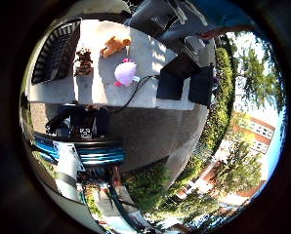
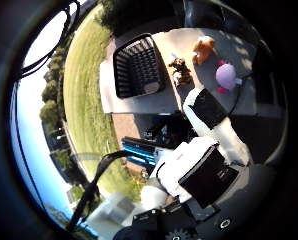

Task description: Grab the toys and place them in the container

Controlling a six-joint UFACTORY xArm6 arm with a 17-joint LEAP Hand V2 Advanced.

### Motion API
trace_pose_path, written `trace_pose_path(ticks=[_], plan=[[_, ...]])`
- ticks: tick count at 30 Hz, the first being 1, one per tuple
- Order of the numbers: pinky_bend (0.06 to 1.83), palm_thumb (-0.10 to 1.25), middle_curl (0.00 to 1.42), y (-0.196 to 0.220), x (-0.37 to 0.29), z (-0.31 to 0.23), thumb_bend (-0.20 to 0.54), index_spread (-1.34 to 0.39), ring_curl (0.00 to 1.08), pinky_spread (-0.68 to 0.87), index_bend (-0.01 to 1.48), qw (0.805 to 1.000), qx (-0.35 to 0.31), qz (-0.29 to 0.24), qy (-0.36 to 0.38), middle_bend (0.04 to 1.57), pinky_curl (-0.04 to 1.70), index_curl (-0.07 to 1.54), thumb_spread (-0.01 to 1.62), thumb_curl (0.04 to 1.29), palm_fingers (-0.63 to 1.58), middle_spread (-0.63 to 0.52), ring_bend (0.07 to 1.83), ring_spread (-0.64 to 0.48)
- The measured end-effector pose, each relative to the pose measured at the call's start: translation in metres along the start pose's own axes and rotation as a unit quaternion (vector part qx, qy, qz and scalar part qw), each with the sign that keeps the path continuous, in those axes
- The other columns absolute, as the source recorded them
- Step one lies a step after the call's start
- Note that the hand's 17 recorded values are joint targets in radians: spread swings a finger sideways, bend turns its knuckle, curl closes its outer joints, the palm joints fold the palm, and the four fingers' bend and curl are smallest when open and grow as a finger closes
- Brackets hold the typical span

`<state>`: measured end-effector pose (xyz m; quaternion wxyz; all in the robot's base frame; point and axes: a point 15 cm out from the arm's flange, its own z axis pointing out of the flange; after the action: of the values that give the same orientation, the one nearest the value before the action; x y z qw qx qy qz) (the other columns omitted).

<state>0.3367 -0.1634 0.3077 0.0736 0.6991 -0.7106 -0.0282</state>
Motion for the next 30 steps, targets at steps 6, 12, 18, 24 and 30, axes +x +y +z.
trace_pose_path(ticks=[6, 12, 18, 24, 30], plan=[[0.50, 0.73, 0.34, -0.038, 0.060, -0.001, -0.014, -0.17, 0.33, 0.41, 0.17, 0.999, 0.001, 0.039, -0.006, 0.18, 0.22, 0.27, 1.28, 0.35, 0.26, 0.00, 0.35, 0.26], [0.51, 0.72, 0.33, -0.074, 0.121, 0.052, -0.029, -0.26, 0.33, 0.40, 0.15, 0.997, -0.036, 0.069, -0.031, 0.17, 0.22, 0.27, 1.24, 0.37, 0.16, 0.01, 0.33, 0.24], [0.52, 0.68, 0.33, -0.100, 0.148, 0.145, -0.033, -0.26, 0.33, 0.39, 0.16, 0.992, -0.076, 0.076, -0.061, 0.18, 0.22, 0.26, 1.20, 0.38, 0.11, 0.02, 0.31, 0.24], [0.49, 0.66, 0.33, -0.127, 0.146, 0.254, -0.028, -0.27, 0.32, 0.39, 0.15, 0.991, -0.095, 0.063, -0.069, 0.18, 0.22, 0.25, 1.15, 0.38, 0.06, 0.04, 0.30, 0.24], [0.49, 0.65, 0.33, -0.121, 0.129, 0.341, -0.030, -0.25, 0.33, 0.39, 0.15, 0.986, -0.129, 0.059, -0.090, 0.18, 0.23, 0.24, 1.14, 0.37, 0.05, 0.05, 0.30, 0.24]])
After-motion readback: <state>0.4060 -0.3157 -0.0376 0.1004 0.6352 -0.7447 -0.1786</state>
